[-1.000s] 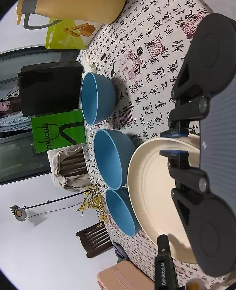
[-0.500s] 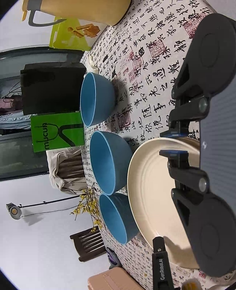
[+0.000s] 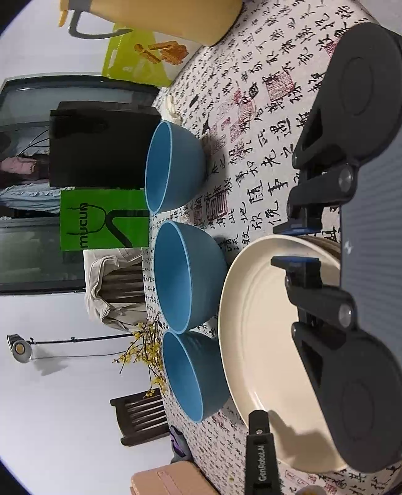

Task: Organize plates and bowls
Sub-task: 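Open both grippers to release the cream plate onto the stack, then pull both open grippers back from the plate stack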

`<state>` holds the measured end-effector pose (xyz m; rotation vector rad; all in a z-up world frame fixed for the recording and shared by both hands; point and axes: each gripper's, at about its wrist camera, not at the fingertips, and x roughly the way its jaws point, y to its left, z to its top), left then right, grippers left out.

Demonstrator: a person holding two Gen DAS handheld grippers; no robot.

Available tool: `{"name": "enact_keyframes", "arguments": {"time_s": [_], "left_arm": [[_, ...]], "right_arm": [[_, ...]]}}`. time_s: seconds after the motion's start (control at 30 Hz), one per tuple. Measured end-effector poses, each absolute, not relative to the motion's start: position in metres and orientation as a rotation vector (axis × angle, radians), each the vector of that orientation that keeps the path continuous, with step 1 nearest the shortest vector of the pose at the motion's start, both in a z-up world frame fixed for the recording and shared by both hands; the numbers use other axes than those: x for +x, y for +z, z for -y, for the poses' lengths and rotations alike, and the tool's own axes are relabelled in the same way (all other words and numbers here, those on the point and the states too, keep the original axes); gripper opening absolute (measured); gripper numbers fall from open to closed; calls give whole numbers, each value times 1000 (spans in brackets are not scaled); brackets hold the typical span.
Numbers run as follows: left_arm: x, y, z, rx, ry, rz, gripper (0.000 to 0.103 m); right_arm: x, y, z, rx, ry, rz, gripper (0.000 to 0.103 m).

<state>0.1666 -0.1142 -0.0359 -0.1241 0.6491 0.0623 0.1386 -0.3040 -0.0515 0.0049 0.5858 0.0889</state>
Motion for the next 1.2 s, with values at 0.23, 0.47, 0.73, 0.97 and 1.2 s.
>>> {"name": "enact_keyframes", "arguments": {"time_s": [0.23, 0.47, 0.73, 0.97, 1.2], "left_arm": [[164, -37, 109, -160, 45, -630, 28], [138, -28, 95, -180, 14, -534, 75], [74, -22, 62, -233, -8, -372, 103], [41, -33, 43, -292, 1, -354, 103], [13, -35, 43, -237, 3, -322, 103]], "right_arm": [[135, -50, 303, -12, 95, -542, 16], [112, -38, 319, 72, 151, -474, 45], [57, -36, 328, 116, 250, -373, 103], [32, -46, 318, 119, 246, -365, 103], [12, -45, 311, 96, 250, -334, 103]]}}
